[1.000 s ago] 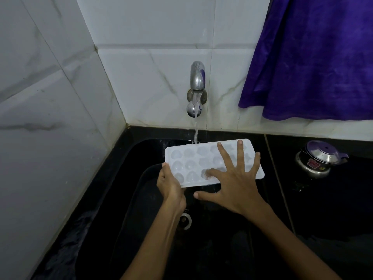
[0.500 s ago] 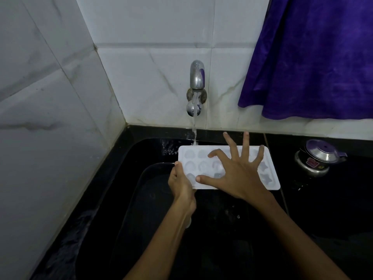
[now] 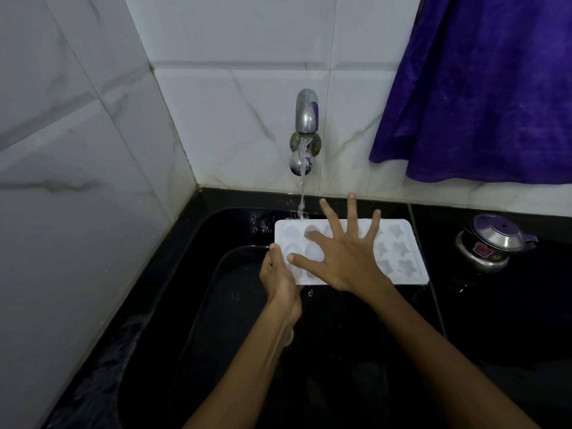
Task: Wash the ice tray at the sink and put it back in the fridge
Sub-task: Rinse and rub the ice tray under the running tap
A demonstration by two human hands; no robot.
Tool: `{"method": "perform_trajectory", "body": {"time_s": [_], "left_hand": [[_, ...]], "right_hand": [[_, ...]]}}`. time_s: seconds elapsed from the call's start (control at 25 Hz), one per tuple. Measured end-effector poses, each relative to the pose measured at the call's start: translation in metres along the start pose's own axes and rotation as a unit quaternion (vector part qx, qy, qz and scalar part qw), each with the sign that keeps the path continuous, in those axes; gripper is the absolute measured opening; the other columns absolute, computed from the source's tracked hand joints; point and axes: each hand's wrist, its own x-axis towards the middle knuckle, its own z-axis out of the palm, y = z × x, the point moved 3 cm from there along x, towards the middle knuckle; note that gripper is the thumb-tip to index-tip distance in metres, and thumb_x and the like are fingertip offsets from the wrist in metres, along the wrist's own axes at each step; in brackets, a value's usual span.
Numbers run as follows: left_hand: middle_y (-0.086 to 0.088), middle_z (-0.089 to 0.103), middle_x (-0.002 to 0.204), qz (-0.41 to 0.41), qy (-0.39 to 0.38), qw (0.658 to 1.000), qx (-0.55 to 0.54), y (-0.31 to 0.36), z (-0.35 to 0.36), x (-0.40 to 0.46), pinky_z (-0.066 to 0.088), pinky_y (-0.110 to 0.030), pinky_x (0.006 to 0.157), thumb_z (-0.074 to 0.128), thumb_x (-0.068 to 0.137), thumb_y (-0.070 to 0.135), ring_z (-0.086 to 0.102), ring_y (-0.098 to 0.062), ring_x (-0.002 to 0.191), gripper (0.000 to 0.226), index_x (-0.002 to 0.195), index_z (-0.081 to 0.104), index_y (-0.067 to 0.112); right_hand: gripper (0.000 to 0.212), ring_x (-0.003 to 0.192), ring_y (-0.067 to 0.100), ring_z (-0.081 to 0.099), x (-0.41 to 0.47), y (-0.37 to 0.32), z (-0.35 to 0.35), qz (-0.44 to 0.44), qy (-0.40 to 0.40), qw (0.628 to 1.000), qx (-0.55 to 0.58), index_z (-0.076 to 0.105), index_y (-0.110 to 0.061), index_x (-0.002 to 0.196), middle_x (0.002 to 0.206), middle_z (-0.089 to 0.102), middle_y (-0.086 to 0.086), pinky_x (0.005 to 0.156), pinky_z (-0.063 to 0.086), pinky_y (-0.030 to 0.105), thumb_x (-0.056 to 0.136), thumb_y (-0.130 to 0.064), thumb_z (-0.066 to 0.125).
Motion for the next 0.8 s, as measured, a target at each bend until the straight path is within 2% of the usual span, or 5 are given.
{"method": "perform_trajectory", "body": {"time_s": [0.12, 0.24, 0.56, 0.68, 0.8], "left_hand": [[-0.006, 0.07, 0.088, 0.003, 0.007, 1.0, -0.003, 0.003, -0.006, 0.003, 0.058, -0.033, 0.062, 0.04, 0.097, 0.037, 0.067, -0.021, 0.075, 0.03, 0.088, 0.062, 0.019], [-0.008, 0.07, 0.094, 0.014, 0.004, 1.0, -0.009, 0.008, -0.01, 0.008, 0.059, -0.032, 0.06, 0.039, 0.098, 0.036, 0.067, -0.022, 0.079, 0.031, 0.093, 0.062, 0.017], [-0.009, 0.07, 0.091, 0.02, 0.014, 1.0, -0.004, 0.01, -0.014, 0.012, 0.057, -0.036, 0.068, 0.04, 0.098, 0.035, 0.066, -0.021, 0.077, 0.03, 0.089, 0.061, 0.016], [-0.008, 0.069, 0.089, 0.006, 0.011, 1.0, -0.011, 0.007, -0.016, 0.012, 0.057, -0.033, 0.063, 0.04, 0.098, 0.035, 0.066, -0.02, 0.074, 0.029, 0.09, 0.061, 0.016], [-0.009, 0.069, 0.091, 0.004, 0.014, 1.0, -0.012, 0.005, -0.015, 0.012, 0.056, -0.037, 0.07, 0.04, 0.098, 0.035, 0.066, -0.021, 0.076, 0.03, 0.089, 0.062, 0.016]], "right_hand": [[0.046, 0.135, 0.033, -0.036, 0.005, 0.005, 0.0, 0.005, -0.029, 0.999, 0.022, 0.052, -0.048, 0.119, 0.158, -0.013, -0.003, 0.095, -0.029, 0.062, 0.088, -0.068, 0.025], [0.038, 0.136, 0.031, -0.034, -0.007, 0.0, -0.003, 0.01, 0.036, 0.999, 0.037, 0.055, -0.046, 0.114, 0.159, -0.006, -0.002, 0.094, -0.033, 0.055, 0.094, -0.056, 0.023], [0.041, 0.13, 0.029, -0.038, -0.018, -0.019, 0.008, -0.018, 0.017, 1.0, 0.01, 0.059, -0.042, 0.112, 0.159, -0.001, 0.0, 0.093, -0.035, 0.055, 0.092, -0.057, 0.026], [0.041, 0.126, 0.028, -0.045, -0.016, -0.018, 0.007, -0.007, 0.008, 1.0, -0.002, 0.06, -0.042, 0.11, 0.159, -0.006, 0.0, 0.09, -0.039, 0.055, 0.093, -0.056, 0.026], [0.038, 0.123, 0.025, -0.049, -0.016, -0.02, 0.005, -0.009, -0.01, 0.999, 0.029, 0.06, -0.042, 0.111, 0.158, -0.012, -0.003, 0.09, -0.037, 0.054, 0.093, -0.055, 0.028]]}}
